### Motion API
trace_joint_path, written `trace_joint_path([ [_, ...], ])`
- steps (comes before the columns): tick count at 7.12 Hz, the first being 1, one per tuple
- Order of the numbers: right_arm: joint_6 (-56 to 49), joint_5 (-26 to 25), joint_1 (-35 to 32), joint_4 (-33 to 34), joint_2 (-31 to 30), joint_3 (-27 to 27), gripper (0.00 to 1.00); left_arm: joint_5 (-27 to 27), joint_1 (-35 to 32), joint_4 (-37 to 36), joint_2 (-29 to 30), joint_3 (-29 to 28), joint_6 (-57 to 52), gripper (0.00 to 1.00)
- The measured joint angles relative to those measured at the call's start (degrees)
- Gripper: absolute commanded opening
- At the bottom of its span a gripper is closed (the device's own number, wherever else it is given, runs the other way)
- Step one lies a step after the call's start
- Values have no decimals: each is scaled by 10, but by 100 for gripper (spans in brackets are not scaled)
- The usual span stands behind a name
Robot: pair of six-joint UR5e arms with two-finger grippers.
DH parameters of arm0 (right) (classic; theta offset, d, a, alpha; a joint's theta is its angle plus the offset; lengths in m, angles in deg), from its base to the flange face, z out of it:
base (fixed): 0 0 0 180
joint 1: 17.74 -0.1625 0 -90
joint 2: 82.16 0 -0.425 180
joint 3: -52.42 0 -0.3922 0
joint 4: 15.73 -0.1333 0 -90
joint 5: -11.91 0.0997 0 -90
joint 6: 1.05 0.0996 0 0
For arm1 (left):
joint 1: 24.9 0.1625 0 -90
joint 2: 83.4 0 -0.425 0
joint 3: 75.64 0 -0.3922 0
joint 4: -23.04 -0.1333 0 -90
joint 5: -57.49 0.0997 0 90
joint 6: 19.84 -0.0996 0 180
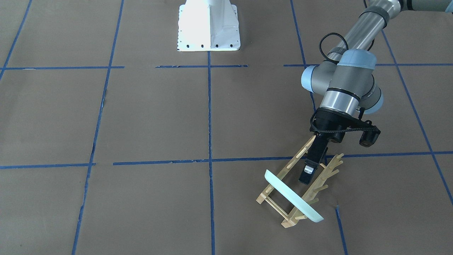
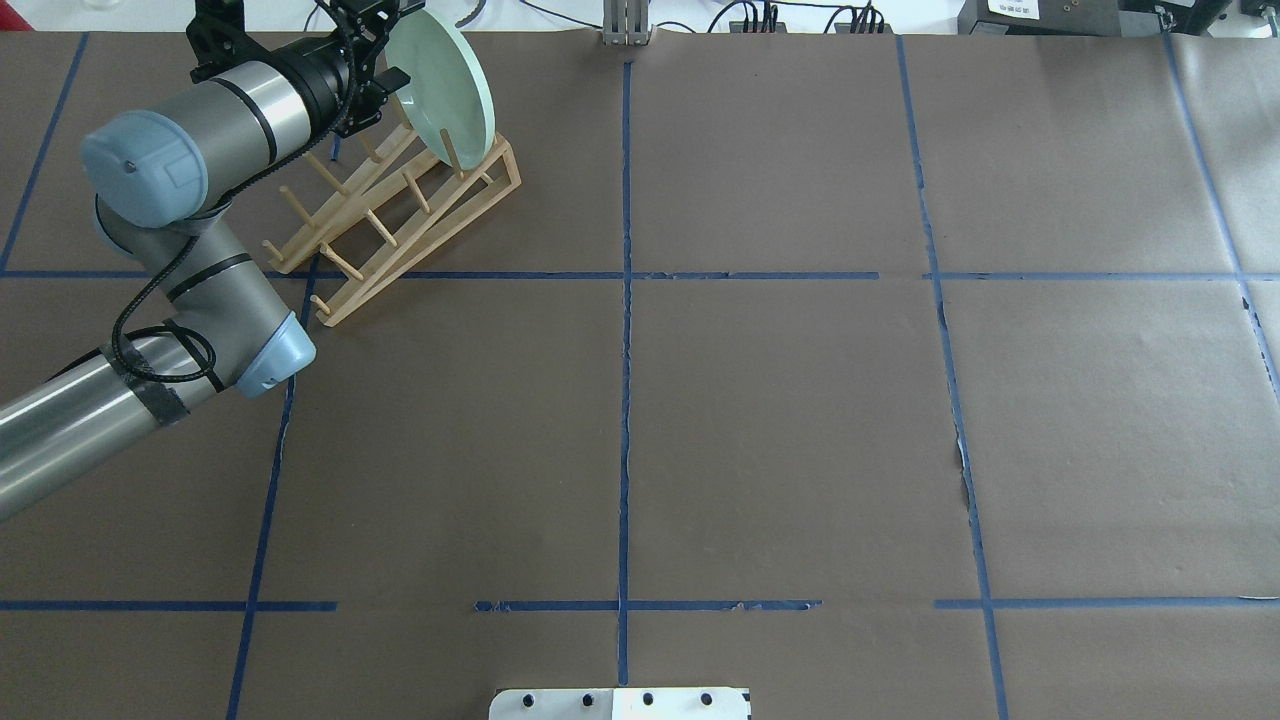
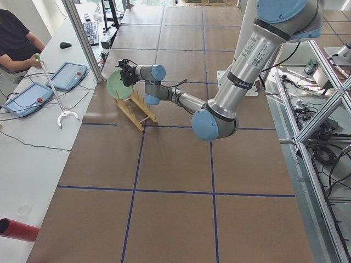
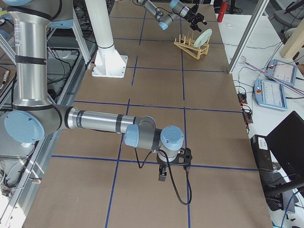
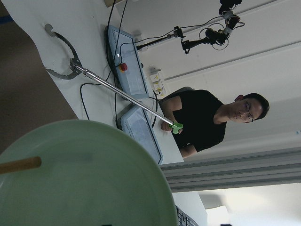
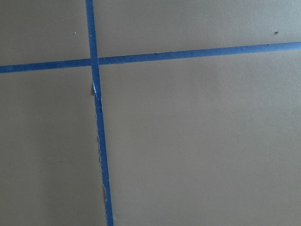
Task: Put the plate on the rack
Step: 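Lower the plate upright into the rack slots with the left gripper, then open the left gripper and withdraw it away from the rack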
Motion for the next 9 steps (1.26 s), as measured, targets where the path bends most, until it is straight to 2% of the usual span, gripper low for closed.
trace_joint_path([
  [3,0,0,0,0,0,0,100,-60,-16,-33,-40,44,-171,100],
  [4,0,0,0,0,0,0,100,-101,-36,-61,-53,68,-208,100],
  [6,0,0,0,0,0,0,100,-211,-94,-162,-87,144,-325,100],
  [7,0,0,0,0,0,0,100,-237,-116,-193,-115,177,-398,100],
  [9,0,0,0,0,0,0,100,-253,-150,-212,-181,213,-540,100],
])
